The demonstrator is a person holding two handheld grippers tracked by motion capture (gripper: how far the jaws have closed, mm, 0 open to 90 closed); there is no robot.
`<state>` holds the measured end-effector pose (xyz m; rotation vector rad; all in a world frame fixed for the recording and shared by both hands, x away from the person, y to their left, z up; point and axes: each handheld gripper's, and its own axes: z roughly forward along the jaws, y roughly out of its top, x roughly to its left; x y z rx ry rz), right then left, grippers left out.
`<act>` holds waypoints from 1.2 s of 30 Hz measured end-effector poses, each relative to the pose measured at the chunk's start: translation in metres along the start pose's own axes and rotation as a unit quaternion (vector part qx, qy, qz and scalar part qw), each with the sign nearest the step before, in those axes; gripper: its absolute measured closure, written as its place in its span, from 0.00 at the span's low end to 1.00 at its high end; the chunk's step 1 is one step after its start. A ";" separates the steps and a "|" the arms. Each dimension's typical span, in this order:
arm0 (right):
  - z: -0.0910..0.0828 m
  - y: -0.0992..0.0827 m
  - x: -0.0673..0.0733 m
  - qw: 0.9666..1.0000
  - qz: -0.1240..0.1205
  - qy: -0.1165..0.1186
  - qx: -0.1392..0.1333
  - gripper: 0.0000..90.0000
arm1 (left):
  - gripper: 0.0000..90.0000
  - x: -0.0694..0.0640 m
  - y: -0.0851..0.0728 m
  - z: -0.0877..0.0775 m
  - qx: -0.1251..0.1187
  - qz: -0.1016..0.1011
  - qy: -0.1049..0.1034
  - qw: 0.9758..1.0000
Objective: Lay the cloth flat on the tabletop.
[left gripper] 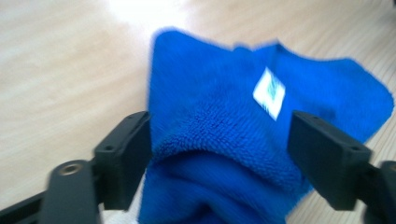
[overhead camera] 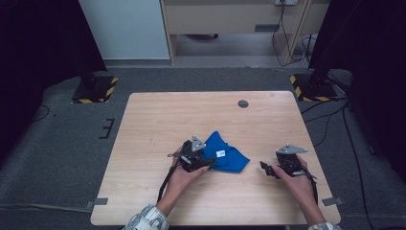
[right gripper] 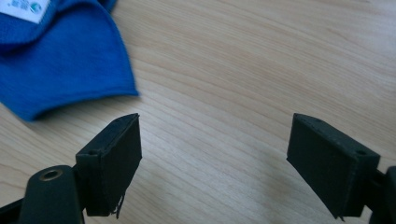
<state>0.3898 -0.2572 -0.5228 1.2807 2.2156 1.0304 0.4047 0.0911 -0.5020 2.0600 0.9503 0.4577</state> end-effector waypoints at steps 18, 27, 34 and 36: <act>-0.008 0.013 0.022 0.999 -0.014 0.036 -0.034 0.50 | 0.21 -0.008 0.015 -0.024 -0.043 0.014 -0.038 0.998; 0.005 0.019 0.041 0.998 -0.033 0.050 -0.036 0.72 | 0.37 -0.015 0.004 -0.002 0.008 0.048 -0.034 0.998; 0.021 0.021 0.050 0.998 -0.019 0.053 -0.021 0.55 | 0.39 -0.008 -0.004 0.012 0.033 0.045 -0.020 0.998; 0.024 0.021 0.050 0.998 -0.012 0.057 -0.017 0.53 | 0.40 -0.008 -0.006 0.015 0.040 0.050 -0.018 0.998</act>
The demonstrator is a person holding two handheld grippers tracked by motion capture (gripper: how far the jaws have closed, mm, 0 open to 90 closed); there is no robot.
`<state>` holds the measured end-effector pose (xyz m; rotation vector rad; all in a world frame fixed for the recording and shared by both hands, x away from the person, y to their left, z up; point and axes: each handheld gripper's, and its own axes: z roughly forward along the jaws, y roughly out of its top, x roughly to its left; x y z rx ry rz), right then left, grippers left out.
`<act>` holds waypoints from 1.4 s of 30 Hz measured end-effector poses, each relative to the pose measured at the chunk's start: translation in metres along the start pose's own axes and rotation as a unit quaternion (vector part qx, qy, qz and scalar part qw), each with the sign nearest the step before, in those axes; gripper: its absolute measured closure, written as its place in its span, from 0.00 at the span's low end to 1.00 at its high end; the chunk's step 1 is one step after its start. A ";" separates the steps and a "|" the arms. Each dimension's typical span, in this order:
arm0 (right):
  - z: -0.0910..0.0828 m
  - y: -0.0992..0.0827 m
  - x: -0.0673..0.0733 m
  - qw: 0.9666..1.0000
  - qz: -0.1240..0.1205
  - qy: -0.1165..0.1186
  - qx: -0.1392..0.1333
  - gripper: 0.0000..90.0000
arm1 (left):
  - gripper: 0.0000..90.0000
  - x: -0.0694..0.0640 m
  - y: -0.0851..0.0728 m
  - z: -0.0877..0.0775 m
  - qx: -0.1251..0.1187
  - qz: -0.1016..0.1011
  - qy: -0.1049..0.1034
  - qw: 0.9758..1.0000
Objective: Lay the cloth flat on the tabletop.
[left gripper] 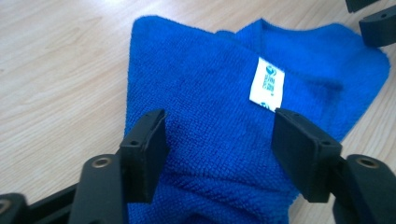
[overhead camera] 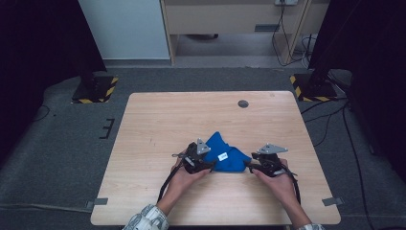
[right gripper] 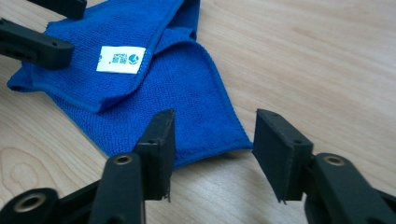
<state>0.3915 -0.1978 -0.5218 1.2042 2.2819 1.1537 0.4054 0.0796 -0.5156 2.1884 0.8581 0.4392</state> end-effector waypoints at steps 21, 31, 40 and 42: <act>0.010 -0.004 0.009 0.998 -0.051 0.003 0.039 0.98 | 0.86 0.007 0.006 -0.019 -0.057 -0.025 0.007 0.998; 0.004 -0.003 0.003 0.998 -0.049 -0.002 0.044 0.99 | 0.87 0.031 -0.002 -0.025 -0.049 -0.055 0.025 0.997; -0.002 -0.002 -0.005 0.998 -0.049 -0.018 0.048 0.99 | 0.87 0.034 -0.004 -0.022 -0.048 -0.062 0.029 0.997; -0.004 -0.002 -0.008 0.997 -0.051 -0.023 0.047 0.99 | 0.89 0.034 -0.004 -0.025 -0.052 -0.064 0.032 0.996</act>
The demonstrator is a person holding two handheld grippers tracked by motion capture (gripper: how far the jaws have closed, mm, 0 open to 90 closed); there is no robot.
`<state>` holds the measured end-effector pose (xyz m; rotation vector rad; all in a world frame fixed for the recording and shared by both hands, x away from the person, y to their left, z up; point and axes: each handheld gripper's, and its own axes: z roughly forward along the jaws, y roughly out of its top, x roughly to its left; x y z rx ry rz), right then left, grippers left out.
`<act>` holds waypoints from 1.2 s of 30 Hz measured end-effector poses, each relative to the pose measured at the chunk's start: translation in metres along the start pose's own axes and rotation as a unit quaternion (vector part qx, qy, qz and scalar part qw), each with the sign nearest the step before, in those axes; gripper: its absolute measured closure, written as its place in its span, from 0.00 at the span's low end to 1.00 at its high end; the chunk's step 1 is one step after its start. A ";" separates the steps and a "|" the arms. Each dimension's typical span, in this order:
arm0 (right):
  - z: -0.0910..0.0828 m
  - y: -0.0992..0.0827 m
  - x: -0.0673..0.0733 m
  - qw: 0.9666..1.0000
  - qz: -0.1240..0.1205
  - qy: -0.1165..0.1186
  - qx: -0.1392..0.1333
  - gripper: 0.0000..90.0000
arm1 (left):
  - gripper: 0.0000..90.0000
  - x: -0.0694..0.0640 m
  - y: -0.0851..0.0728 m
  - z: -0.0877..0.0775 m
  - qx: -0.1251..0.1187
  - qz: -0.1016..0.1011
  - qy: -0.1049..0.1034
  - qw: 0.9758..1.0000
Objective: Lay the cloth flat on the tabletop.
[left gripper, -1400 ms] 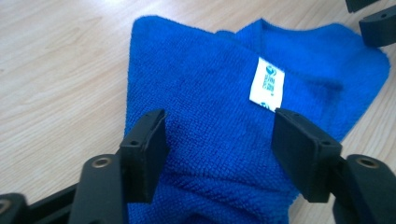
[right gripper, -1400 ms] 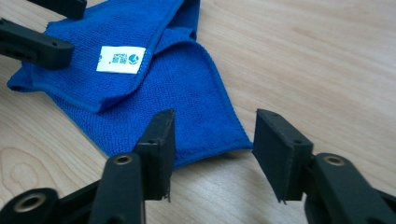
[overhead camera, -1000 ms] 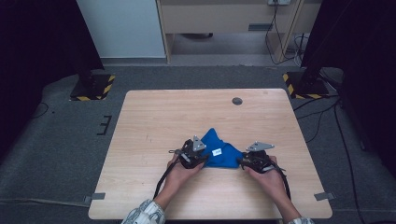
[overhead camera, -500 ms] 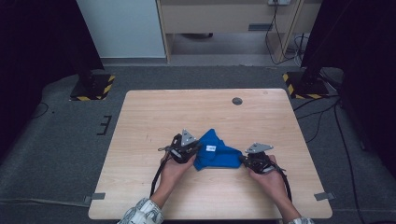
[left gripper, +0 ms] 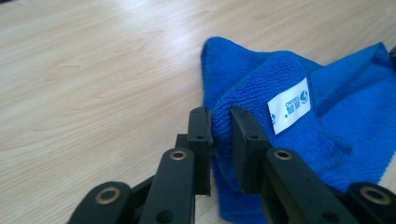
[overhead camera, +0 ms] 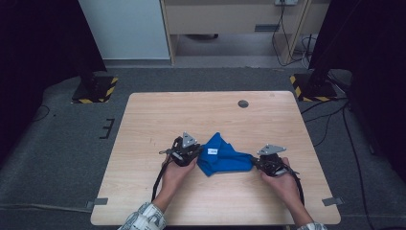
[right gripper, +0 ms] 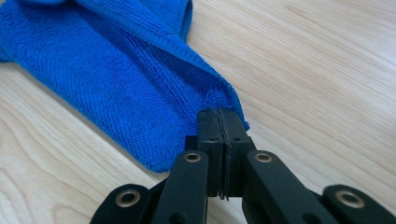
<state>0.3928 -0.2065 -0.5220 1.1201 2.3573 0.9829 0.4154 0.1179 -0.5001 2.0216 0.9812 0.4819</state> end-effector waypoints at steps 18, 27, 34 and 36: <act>-0.009 -0.005 -0.016 1.000 0.017 -0.014 -0.009 0.99 | 0.83 0.004 0.008 -0.010 -0.032 0.004 -0.006 0.999; -0.015 -0.004 -0.017 0.999 0.040 -0.022 -0.026 0.60 | 0.54 -0.013 0.027 0.011 -0.035 0.030 -0.047 0.998; -0.012 -0.003 -0.027 0.996 0.075 -0.035 -0.042 0.37 | 0.47 -0.018 0.030 0.037 0.000 0.050 -0.072 0.996; -0.005 -0.003 -0.028 0.995 0.084 -0.022 -0.041 0.33 | 0.52 -0.019 0.029 0.043 0.007 0.050 -0.076 0.996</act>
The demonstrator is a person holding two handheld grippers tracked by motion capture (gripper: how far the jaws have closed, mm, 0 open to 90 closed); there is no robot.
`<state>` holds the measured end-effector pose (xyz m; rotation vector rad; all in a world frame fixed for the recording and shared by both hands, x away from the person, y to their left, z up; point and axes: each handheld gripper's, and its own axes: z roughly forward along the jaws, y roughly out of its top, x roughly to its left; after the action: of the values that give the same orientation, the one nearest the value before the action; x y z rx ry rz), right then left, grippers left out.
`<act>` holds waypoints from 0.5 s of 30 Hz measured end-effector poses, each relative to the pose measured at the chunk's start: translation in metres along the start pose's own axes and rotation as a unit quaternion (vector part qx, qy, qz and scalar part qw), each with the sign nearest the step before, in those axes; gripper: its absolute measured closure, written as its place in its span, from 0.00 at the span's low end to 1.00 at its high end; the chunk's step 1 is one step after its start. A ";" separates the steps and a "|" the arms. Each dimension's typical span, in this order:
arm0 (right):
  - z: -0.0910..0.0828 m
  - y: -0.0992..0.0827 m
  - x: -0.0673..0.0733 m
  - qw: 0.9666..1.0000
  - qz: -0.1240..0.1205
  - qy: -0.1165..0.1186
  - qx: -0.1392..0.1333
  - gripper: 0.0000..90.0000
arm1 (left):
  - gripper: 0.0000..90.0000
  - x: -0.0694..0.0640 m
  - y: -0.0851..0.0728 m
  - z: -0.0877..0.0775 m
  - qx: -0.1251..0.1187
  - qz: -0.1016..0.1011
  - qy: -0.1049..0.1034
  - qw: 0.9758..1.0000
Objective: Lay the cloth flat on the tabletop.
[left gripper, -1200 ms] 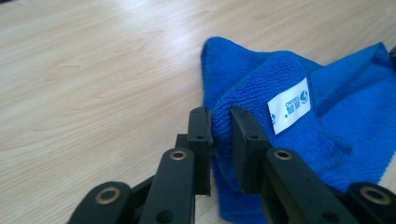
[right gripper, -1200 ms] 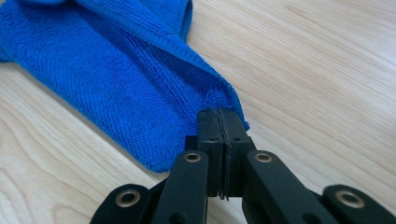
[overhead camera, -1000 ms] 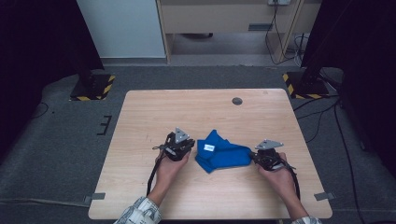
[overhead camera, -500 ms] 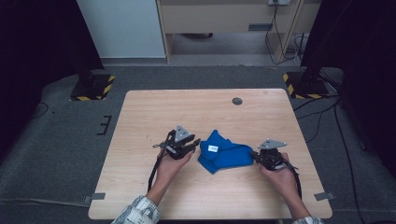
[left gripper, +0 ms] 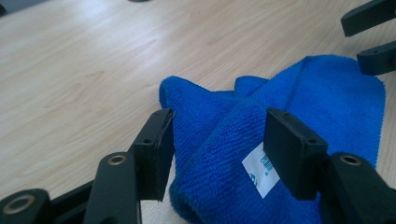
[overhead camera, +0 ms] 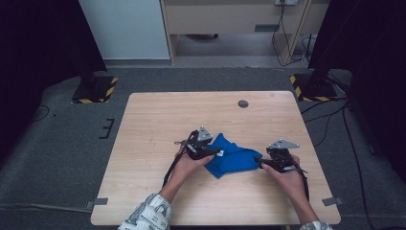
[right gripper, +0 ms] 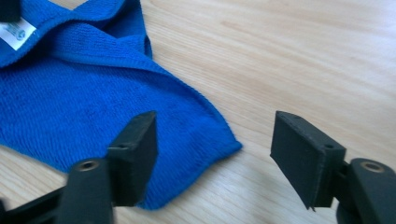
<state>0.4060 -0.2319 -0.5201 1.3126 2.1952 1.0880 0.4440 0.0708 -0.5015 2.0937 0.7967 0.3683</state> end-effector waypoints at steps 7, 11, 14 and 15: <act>0.014 -0.002 0.013 0.999 -0.026 -0.003 0.034 0.51 | 0.73 -0.002 0.000 0.011 0.034 -0.003 -0.006 0.999; 0.012 -0.003 0.013 0.999 -0.036 -0.011 0.037 0.66 | 0.85 -0.002 0.002 0.010 0.033 -0.008 -0.001 0.999; 0.010 -0.003 0.013 0.998 -0.039 -0.010 0.042 0.84 | 0.90 -0.001 0.004 0.008 0.029 -0.005 0.008 1.000; 0.009 -0.003 0.012 0.998 -0.039 -0.010 0.042 0.89 | 0.91 0.000 0.005 0.006 0.022 -0.010 0.011 1.000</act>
<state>0.4037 -0.2181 -0.5277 1.2546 2.2796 0.9577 0.4487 0.0650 -0.5011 2.1243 0.8458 0.3651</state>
